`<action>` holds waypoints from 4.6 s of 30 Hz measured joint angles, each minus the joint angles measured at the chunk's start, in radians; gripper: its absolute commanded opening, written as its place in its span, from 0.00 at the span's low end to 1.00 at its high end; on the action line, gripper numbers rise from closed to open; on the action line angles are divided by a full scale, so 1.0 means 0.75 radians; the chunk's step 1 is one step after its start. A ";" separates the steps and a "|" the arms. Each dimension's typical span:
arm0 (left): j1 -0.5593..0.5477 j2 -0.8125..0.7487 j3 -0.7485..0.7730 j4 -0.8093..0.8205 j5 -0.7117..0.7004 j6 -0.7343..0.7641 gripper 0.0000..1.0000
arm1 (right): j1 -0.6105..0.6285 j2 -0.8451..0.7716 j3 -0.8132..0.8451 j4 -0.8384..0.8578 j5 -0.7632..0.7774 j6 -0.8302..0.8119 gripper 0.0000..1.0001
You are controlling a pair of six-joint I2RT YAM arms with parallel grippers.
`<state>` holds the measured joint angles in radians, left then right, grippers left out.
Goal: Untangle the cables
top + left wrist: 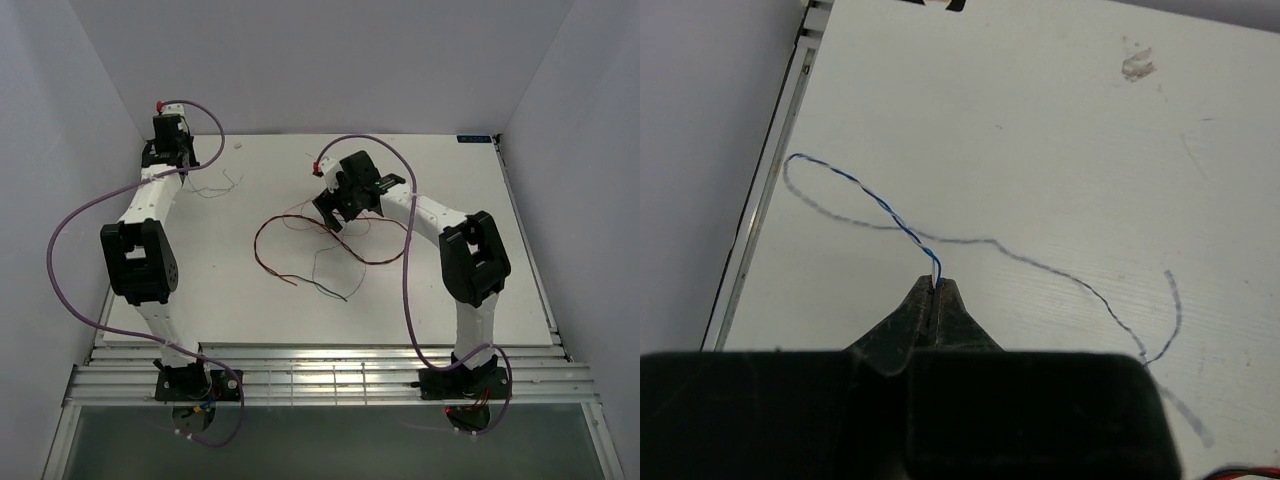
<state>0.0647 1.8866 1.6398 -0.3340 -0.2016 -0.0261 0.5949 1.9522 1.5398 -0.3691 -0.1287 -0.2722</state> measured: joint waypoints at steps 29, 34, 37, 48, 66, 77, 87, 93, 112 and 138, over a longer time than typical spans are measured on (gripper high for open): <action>0.022 -0.249 -0.321 -0.083 0.380 -0.454 0.98 | 0.049 0.221 0.096 -0.035 0.046 -0.089 0.59; -0.033 -0.343 -0.336 -0.070 0.475 -0.474 0.98 | 0.049 0.220 0.091 -0.016 0.032 -0.099 0.08; -0.078 -0.364 -0.374 -0.073 0.504 -0.485 0.98 | 0.049 0.200 0.048 0.003 0.010 -0.072 0.08; -0.321 -0.369 -0.484 -0.100 0.535 -0.496 0.98 | 0.049 -0.320 -0.373 0.117 0.001 0.121 0.08; -0.476 -0.384 -0.629 -0.064 0.579 -0.563 0.98 | 0.038 -1.017 -0.321 0.158 0.146 0.445 0.08; -0.502 -0.207 -0.498 -0.051 0.600 -0.569 0.98 | 0.017 -1.020 0.143 0.106 0.326 0.374 0.08; -0.578 -0.093 -0.420 -0.068 0.600 -0.569 0.98 | -0.044 -0.837 0.550 0.114 0.587 0.031 0.08; -0.602 -0.038 -0.317 -0.065 0.606 -0.568 0.98 | -0.134 -0.686 0.748 0.116 0.624 -0.106 0.08; -0.971 0.123 -0.233 0.124 0.970 -0.365 0.98 | -0.140 -0.842 0.753 0.284 0.431 -0.163 0.08; -1.106 -0.143 -0.640 -0.212 0.254 -0.444 0.74 | -0.661 -0.766 -0.109 0.423 0.277 -0.023 0.08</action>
<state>-0.7650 1.7794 1.1599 -0.4931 -0.0109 -0.3592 0.0990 1.3777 1.4582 -0.0521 0.0788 -0.2897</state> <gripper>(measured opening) 0.776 0.078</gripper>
